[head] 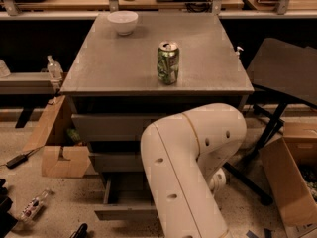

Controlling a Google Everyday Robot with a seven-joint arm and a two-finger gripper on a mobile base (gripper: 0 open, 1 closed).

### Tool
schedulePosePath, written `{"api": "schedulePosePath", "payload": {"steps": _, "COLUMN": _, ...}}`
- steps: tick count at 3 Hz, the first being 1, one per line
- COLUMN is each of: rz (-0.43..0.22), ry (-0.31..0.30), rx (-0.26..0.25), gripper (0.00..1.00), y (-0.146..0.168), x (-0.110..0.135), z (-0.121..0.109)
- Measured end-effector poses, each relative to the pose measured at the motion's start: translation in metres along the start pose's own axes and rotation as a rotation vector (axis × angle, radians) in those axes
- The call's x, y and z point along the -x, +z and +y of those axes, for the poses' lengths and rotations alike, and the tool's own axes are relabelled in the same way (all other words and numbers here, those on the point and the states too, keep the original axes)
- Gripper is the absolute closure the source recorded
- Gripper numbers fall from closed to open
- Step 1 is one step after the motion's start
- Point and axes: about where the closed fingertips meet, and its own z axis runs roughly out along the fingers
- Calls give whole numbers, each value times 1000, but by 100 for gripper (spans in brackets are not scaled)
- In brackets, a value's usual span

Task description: Open bottom drawer

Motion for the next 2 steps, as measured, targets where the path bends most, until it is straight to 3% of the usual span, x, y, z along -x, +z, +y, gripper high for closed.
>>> {"api": "schedulePosePath", "payload": {"steps": 1, "rz": -22, "ry": -36, "rx": -54, "gripper": 41, "y": -18, "x": -2, "z": -20}}
{"api": "schedulePosePath", "payload": {"steps": 2, "rz": -72, "ry": -40, "rx": -85, "gripper": 66, "y": -17, "x": -3, "z": -30}}
